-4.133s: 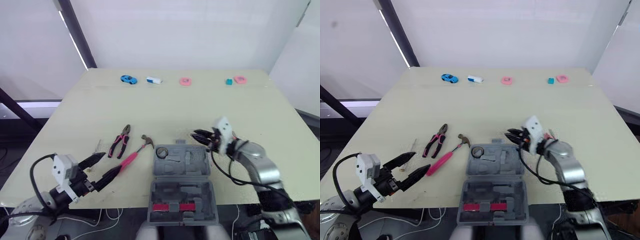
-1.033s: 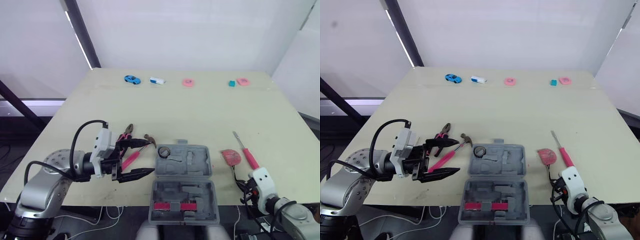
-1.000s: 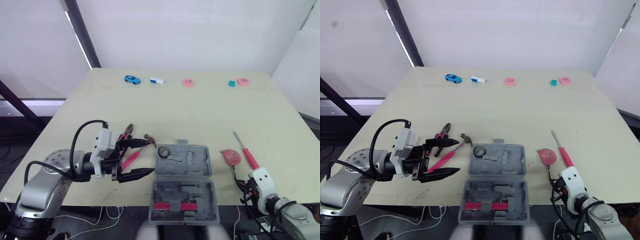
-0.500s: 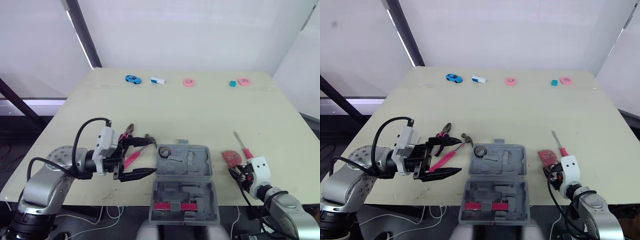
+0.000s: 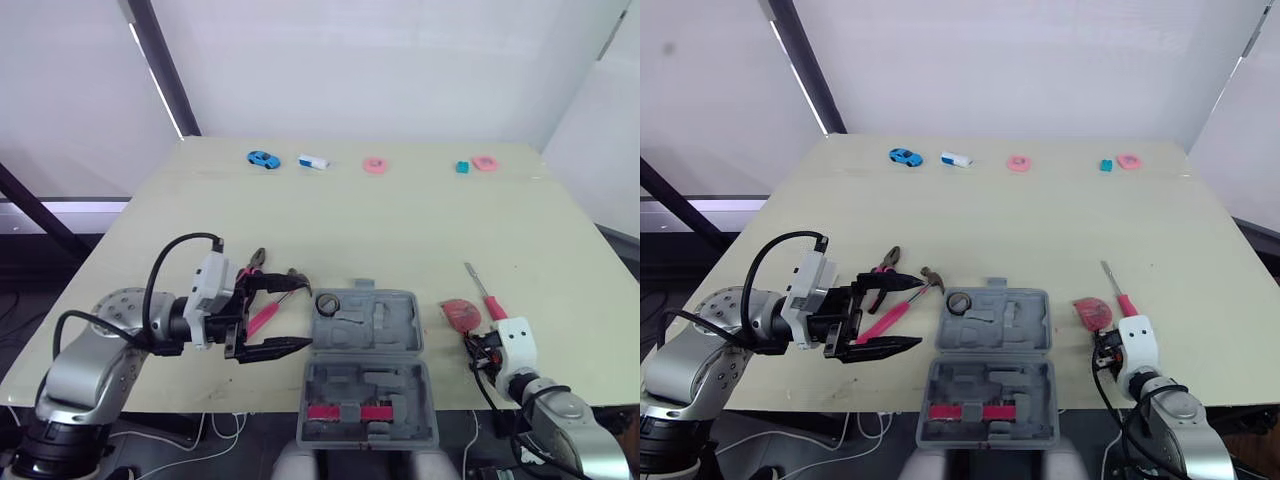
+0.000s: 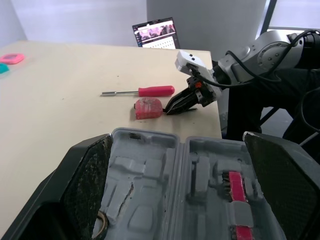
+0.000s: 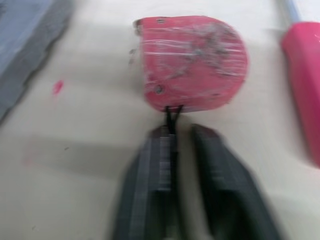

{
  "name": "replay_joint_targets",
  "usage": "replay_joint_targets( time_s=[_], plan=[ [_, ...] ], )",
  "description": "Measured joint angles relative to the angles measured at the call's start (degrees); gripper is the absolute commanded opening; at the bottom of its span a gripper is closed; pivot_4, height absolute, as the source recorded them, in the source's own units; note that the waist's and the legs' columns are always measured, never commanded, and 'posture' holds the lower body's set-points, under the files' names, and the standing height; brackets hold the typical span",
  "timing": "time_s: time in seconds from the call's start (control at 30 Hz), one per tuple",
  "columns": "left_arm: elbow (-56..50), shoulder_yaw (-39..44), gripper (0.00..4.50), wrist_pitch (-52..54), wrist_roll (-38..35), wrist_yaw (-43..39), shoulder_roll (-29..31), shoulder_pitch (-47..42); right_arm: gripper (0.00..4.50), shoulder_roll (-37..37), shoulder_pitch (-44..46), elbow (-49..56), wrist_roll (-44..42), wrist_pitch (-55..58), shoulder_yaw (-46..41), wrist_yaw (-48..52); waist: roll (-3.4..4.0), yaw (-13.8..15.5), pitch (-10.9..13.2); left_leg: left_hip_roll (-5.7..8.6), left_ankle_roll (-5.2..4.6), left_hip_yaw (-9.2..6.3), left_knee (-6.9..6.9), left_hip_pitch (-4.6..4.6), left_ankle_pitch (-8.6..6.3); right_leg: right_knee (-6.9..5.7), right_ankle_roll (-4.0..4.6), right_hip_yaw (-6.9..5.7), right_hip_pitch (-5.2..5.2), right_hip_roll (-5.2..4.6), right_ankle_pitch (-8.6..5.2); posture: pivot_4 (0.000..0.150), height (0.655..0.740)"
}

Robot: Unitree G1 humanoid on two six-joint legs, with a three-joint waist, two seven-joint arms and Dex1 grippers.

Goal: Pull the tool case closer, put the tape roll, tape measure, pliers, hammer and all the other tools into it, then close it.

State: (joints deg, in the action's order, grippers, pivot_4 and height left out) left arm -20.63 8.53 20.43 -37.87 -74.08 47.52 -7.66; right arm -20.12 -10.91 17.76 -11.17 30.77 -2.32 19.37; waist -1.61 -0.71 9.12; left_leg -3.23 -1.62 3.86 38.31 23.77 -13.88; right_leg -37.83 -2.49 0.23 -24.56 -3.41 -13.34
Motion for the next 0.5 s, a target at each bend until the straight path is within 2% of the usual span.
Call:
replay_joint_targets(
  time_s=[0.23, 0.5],
  plan=[
    [0.19, -0.04, 4.50, -0.95, 0.06, -3.36, 0.72, 0.14, 0.02, -3.23, -3.44, 3.71, 0.67, 0.21, 1.68, 2.75, 0.00, 0.08, 0.00, 0.00, 0.00, -0.02, 0.00, 0.01, 0.00, 0.00, -0.01, 0.00, 0.00, 0.02, -0.01, 0.150, 0.7395],
    [0.72, -0.01, 4.50, -1.71, 0.07, -4.96, 1.02, 1.11, 0.02, -7.65, -12.68, 12.01, -0.30, 1.95, 3.18, 7.16, -0.01, 0.03, -0.01, -0.03, 0.00, 0.00, 0.02, -0.01, 0.00, 0.01, -0.04, 0.00, 0.00, 0.01, -0.03, 0.150, 0.7395]
  ],
)
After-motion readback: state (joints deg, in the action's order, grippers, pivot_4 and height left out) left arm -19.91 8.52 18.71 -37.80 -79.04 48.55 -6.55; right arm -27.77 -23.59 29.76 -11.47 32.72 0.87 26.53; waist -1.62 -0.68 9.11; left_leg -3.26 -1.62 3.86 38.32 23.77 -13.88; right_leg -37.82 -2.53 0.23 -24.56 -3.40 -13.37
